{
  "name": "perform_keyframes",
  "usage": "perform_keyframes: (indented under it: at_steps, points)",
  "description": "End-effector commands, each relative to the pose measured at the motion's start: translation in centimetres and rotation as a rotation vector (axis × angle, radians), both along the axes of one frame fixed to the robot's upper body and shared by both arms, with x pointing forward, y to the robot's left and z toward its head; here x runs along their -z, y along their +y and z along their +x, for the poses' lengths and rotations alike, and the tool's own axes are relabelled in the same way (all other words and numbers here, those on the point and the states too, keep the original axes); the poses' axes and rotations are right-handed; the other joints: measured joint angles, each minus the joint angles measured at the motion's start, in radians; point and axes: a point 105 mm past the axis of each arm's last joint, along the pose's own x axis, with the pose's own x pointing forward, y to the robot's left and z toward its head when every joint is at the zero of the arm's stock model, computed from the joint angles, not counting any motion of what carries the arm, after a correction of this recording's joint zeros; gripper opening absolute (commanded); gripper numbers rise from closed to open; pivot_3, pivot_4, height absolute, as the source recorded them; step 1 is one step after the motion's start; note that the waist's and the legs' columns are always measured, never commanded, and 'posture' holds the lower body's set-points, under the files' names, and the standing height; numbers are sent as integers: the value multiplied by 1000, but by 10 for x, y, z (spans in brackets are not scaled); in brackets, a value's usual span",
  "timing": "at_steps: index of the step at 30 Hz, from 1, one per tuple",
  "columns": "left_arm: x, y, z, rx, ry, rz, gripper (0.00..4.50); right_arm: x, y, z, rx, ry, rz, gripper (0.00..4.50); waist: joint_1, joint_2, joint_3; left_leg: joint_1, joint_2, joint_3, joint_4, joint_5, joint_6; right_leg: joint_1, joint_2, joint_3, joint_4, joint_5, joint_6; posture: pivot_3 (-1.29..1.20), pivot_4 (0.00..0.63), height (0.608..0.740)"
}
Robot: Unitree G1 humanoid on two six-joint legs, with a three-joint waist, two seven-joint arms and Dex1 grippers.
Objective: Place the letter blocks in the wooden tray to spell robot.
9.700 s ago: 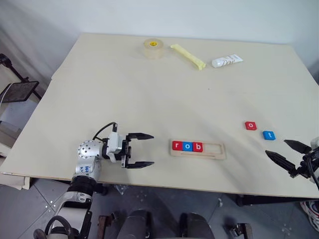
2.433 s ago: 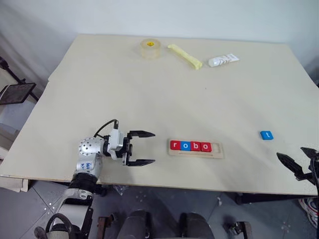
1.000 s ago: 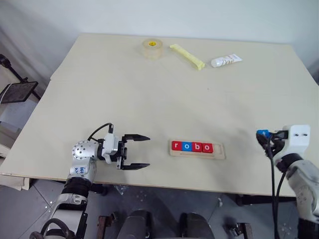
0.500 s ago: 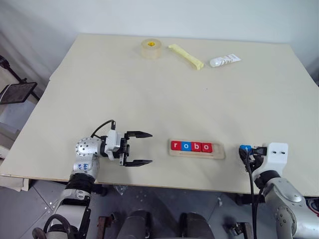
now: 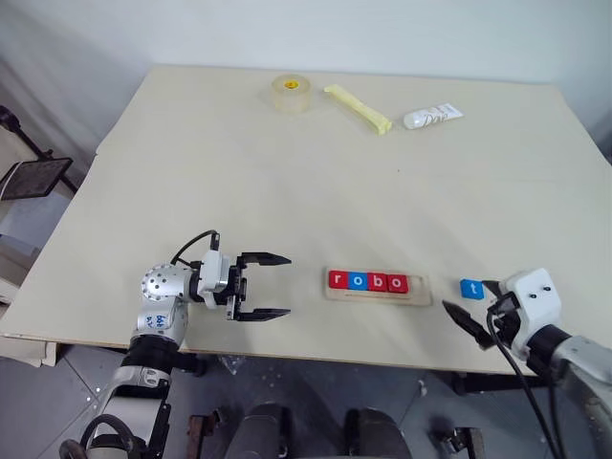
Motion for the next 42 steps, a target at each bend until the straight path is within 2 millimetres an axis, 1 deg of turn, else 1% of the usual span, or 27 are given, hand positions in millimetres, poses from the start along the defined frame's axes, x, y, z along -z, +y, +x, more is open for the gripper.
perform_keyframes:
  at_steps: [1,4,6,10,13,15,17,20,25,27,28,31,33,36,38,42]
  points:
    - [-3,-1,-4,15,-22,-14,4500,-4,-17,4,-135,63,-125,4455,0,-1,0,0,0,0,0,0,0,1,0,0,-1,0,0,0,150,740]
    - [-2,-2,-5,13,-19,-17,4500,-4,-31,14,-227,115,-227,4455,-2,-1,0,0,0,2,0,0,0,1,0,0,-2,0,0,0,150,740]
    - [-2,-2,-5,5,-19,-21,4500,-7,-40,23,-289,142,-295,4455,-2,-1,0,0,1,2,0,0,0,1,0,0,-3,0,0,0,150,740]
    - [0,-1,-8,-6,-20,-23,4500,-7,-53,38,-374,201,-377,4455,-3,-1,0,0,1,2,1,0,0,1,0,-1,-3,0,0,0,150,740]
    - [0,0,-9,-19,-20,-26,4500,-6,-57,47,-413,229,-398,4455,-2,-1,0,0,1,2,1,0,0,1,0,-1,-3,0,0,0,150,740]
    - [2,2,-11,-33,-19,-27,4500,-6,-56,54,-441,239,-398,4455,-3,-1,0,0,1,1,1,0,0,1,0,-2,-3,0,0,0,150,740]
    - [3,4,-14,-43,-17,-26,4500,-4,-55,56,-471,259,-406,4455,-2,-1,1,-1,1,1,2,0,0,2,-1,-2,-3,0,0,0,150,740]
    - [3,5,-17,-59,-17,-30,4500,-3,-53,57,-493,278,-403,3869,-1,-1,0,-1,1,0,2,0,0,2,-1,-2,-3,0,0,0,150,740]
    - [4,6,-19,-66,-15,-27,4500,-5,-52,58,-497,264,-408,2296,-1,-1,0,-1,1,0,2,0,0,2,-1,-2,-4,0,0,0,150,740]
    - [4,6,-19,-68,-15,-27,4500,-11,-49,59,-502,247,-413,1619,-2,-1,0,-1,1,0,2,0,0,2,-1,-2,-4,0,0,0,150,740]
    - [4,6,-19,-69,-15,-27,4500,-13,-48,59,-504,242,-414,1466,-2,-1,0,0,1,0,2,0,0,2,-1,-2,-4,0,0,0,150,740]
    - [4,6,-18,-70,-15,-28,4500,-19,-45,59,-510,232,-413,1470,-2,-1,0,-1,1,0,2,0,0,2,-1,-2,-4,0,0,0,150,740]
    - [4,3,-16,-65,-14,-32,4500,-38,-23,57,-551,204,-376,1470,-2,-1,0,-1,1,0,2,0,0,2,-1,-2,-4,0,0,0,150,740]
    - [5,1,-14,-59,-12,-35,4500,-53,-1,52,-587,201,-342,1470,-2,0,1,-2,1,0,2,0,0,0,-1,-2,-3,0,0,0,150,740]
    - [4,-1,-13,-56,-11,-38,4500,-58,10,53,-593,208,-346,1470,-1,0,1,-2,2,0,2,0,0,1,0,-2,-3,0,0,0,150,740]
    - [4,-3,-11,-54,-13,-40,4500,-58,21,55,-610,234,-379,1470,0,0,1,-2,1,0,2,0,0,0,-1,-2,-3,0,0,0,150,740]
